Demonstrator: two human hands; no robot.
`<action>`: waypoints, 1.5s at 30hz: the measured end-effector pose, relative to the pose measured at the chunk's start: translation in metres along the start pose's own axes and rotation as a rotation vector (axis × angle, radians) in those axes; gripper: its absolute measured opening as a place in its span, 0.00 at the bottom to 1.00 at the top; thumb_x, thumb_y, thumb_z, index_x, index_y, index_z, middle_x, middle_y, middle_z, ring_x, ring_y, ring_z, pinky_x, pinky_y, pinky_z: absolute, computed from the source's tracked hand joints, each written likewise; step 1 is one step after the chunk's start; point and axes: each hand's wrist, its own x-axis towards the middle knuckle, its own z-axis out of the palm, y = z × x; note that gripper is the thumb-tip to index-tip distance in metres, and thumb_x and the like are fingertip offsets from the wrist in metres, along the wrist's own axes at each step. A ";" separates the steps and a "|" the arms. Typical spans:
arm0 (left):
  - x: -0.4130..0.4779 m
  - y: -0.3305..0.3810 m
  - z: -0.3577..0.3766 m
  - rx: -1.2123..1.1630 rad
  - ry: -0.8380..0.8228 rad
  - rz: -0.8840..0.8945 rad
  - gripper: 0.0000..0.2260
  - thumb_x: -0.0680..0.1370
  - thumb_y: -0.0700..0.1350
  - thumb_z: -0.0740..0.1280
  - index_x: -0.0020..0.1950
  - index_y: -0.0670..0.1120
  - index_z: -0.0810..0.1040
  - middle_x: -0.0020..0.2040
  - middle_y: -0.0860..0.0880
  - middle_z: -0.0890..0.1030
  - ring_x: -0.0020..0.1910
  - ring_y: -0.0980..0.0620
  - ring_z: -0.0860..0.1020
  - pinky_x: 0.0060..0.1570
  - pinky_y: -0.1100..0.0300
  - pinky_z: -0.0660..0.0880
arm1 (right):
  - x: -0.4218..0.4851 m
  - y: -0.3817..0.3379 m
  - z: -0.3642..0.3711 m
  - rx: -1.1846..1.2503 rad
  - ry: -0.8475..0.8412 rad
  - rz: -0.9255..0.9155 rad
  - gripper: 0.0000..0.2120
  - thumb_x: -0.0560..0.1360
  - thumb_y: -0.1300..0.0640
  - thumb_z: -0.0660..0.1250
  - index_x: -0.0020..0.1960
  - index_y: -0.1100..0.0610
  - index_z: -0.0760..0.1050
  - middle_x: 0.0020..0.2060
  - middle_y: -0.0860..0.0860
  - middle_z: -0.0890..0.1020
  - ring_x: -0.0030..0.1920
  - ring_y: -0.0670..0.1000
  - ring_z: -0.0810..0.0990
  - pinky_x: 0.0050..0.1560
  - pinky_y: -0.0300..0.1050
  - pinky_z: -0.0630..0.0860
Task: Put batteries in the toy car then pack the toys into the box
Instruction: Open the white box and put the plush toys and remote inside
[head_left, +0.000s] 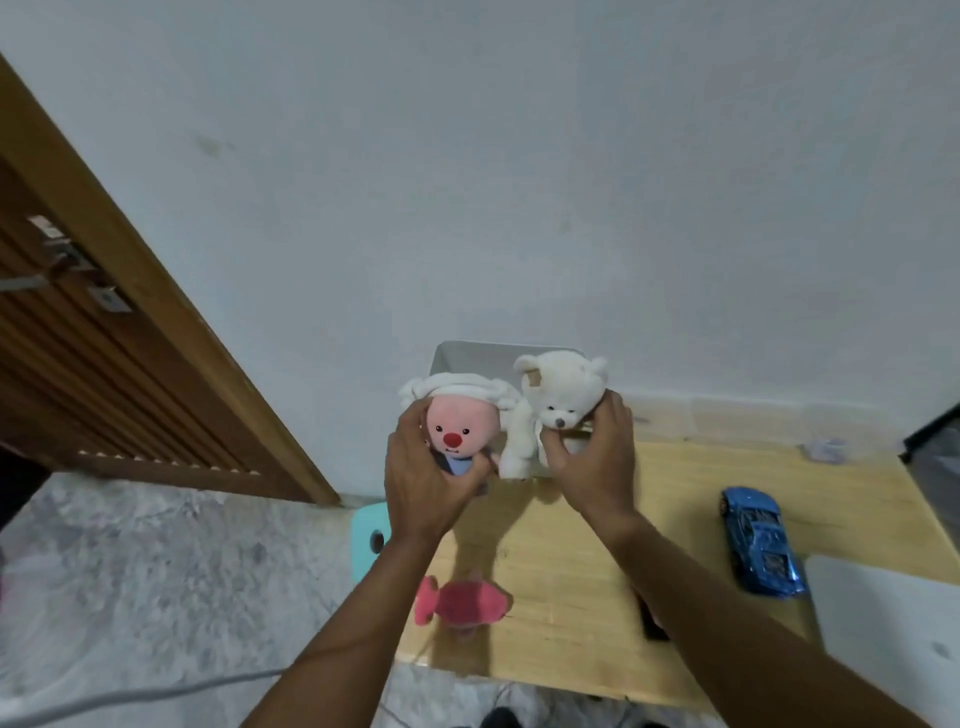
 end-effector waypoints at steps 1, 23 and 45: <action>0.013 0.008 -0.001 -0.008 0.016 0.011 0.38 0.64 0.51 0.81 0.70 0.53 0.67 0.59 0.56 0.75 0.54 0.50 0.76 0.45 0.46 0.82 | 0.014 -0.006 0.001 0.009 0.004 0.015 0.23 0.68 0.45 0.69 0.57 0.57 0.74 0.51 0.52 0.76 0.54 0.55 0.76 0.50 0.48 0.76; 0.140 -0.009 0.087 0.285 -0.427 -0.416 0.32 0.69 0.53 0.78 0.65 0.47 0.64 0.58 0.44 0.80 0.58 0.39 0.79 0.52 0.49 0.78 | 0.131 0.052 0.079 -0.359 -0.598 0.432 0.35 0.75 0.47 0.71 0.74 0.60 0.62 0.67 0.59 0.75 0.65 0.60 0.76 0.60 0.49 0.74; 0.123 -0.006 0.068 0.269 -0.450 -0.247 0.14 0.79 0.51 0.68 0.63 0.49 0.77 0.58 0.46 0.84 0.57 0.44 0.80 0.52 0.56 0.73 | 0.104 0.040 0.041 -0.221 -0.334 0.134 0.16 0.76 0.56 0.67 0.63 0.51 0.77 0.59 0.51 0.83 0.60 0.53 0.81 0.60 0.50 0.78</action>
